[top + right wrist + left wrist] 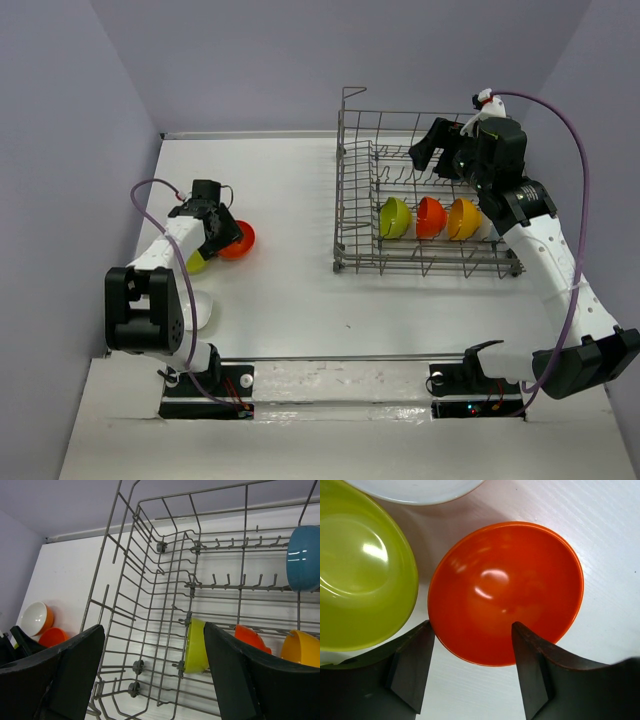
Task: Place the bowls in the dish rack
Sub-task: Pick up the bowl from the corner of the board.
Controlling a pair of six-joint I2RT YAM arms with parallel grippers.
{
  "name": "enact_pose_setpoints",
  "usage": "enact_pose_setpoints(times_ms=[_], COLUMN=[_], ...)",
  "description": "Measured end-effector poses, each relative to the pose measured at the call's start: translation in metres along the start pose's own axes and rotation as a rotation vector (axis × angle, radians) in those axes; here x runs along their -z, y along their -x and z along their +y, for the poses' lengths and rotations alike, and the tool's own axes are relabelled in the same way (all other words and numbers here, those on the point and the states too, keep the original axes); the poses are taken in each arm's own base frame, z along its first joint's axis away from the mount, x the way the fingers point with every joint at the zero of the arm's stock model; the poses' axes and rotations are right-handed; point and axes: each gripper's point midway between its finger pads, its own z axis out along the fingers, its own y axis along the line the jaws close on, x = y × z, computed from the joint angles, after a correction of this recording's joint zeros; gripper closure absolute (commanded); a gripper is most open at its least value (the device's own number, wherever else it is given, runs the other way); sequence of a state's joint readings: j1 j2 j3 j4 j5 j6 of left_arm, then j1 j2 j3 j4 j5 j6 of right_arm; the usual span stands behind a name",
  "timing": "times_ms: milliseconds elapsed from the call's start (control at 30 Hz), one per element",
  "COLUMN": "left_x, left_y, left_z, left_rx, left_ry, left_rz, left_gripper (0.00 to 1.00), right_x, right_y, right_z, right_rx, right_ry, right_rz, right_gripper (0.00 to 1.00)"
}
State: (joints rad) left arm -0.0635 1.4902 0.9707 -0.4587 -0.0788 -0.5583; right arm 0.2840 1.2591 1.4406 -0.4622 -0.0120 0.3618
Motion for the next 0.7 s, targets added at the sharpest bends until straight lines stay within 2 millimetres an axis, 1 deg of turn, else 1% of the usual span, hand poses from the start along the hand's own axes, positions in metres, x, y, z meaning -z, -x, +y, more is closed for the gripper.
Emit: enact_pose_setpoints(times_ms=[100, 133, 367, 400, 467, 500, 567, 600, 700], left_x=[-0.003, -0.005, -0.010, -0.011, -0.012, -0.012, -0.014, -0.014, -0.014], left_y=[-0.001, -0.001, -0.004, -0.004, -0.004, -0.004, -0.002, -0.001, 0.000], left_z=[0.000, 0.000, 0.000, 0.000, 0.000, -0.001, -0.002, -0.004, -0.006], left_rx=[0.000, 0.000, 0.000, 0.002, 0.000, 0.002, 0.003, 0.005, 0.004], left_ry=[0.003, 0.004, 0.006, 0.004, 0.005, 0.000, -0.002, -0.011, -0.019], left_rz=[0.006, 0.007, 0.016, 0.019, 0.018, 0.020, 0.012, 0.010, 0.008], left_gripper=[0.35, 0.40, 0.61, 0.67, 0.74, 0.81, 0.90, 1.00, 1.00], right_x=[0.000, 0.000, 0.000, 0.000, 0.000, 0.000, 0.000, 0.000, 0.000], right_y=[0.000, 0.000, 0.000, 0.000, 0.000, 0.000, 0.000, 0.000, 0.000], right_z=[0.000, 0.000, 0.000, 0.000, 0.000, 0.000, 0.000, 0.000, -0.001], right_rx=[0.000, 0.000, 0.001, 0.001, 0.003, 0.003, 0.005, 0.005, 0.007], right_ry=[0.000, 0.000, -0.001, -0.001, 0.000, -0.001, -0.001, -0.001, -0.002], right_rz=[0.000, 0.000, 0.001, 0.001, 0.000, 0.001, 0.000, 0.000, 0.000], right_gripper=[0.14, 0.14, 0.14, 0.14, 0.14, 0.14, 0.14, 0.14, 0.14])
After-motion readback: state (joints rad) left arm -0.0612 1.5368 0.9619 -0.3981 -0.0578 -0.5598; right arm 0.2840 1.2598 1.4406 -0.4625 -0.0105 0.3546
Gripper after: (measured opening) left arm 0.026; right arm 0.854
